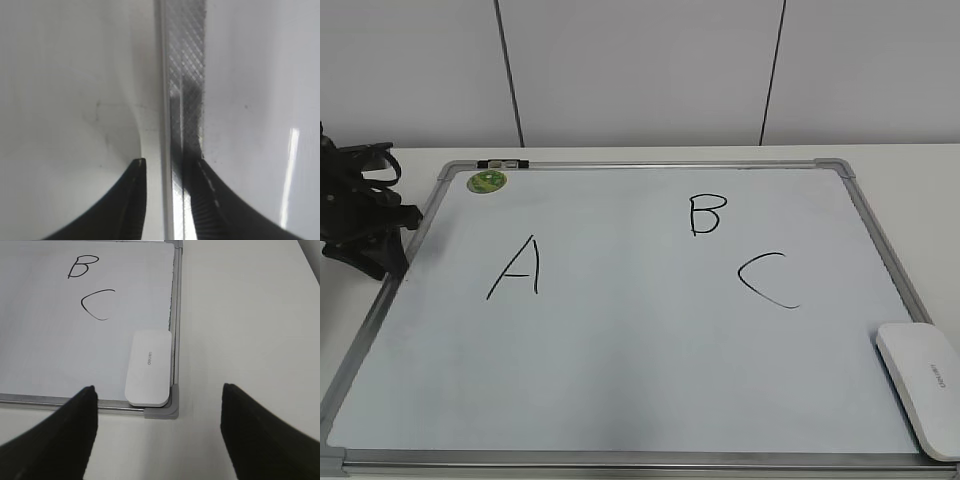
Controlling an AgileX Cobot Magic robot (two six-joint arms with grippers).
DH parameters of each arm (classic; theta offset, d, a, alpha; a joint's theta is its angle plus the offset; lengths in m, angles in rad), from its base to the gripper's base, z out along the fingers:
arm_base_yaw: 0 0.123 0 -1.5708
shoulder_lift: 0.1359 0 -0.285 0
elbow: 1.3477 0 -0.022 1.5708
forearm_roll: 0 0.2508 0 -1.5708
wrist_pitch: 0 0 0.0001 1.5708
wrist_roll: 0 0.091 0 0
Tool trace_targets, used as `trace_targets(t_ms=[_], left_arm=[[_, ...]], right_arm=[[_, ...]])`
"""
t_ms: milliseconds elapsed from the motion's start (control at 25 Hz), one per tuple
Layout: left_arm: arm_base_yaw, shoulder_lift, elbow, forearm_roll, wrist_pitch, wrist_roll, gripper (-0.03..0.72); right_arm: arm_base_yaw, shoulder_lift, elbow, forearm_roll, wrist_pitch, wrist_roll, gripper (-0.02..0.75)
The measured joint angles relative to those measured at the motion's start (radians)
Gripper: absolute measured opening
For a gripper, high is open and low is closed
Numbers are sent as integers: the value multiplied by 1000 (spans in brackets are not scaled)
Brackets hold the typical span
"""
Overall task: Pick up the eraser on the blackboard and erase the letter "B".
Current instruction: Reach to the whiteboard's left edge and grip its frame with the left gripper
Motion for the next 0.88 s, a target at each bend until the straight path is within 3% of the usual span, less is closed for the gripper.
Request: trace_targets(t_ms=[120, 320, 600, 760, 880], left_arm=[[0, 0, 0, -2, 1, 0, 154], [0, 0, -1, -12, 1, 0, 20], [0, 0, -1, -16, 4, 0, 11], [0, 0, -1, -16, 4, 0, 11], [0, 0, -1, -16, 4, 0, 11]], right_arm=[[0, 0, 0, 0, 0, 0, 586], [0, 0, 0, 0, 0, 0, 586], [0, 0, -7, 10, -8, 0, 586], [0, 35, -96, 24, -56, -5, 586], [0, 191, -192, 27, -15, -30, 586]])
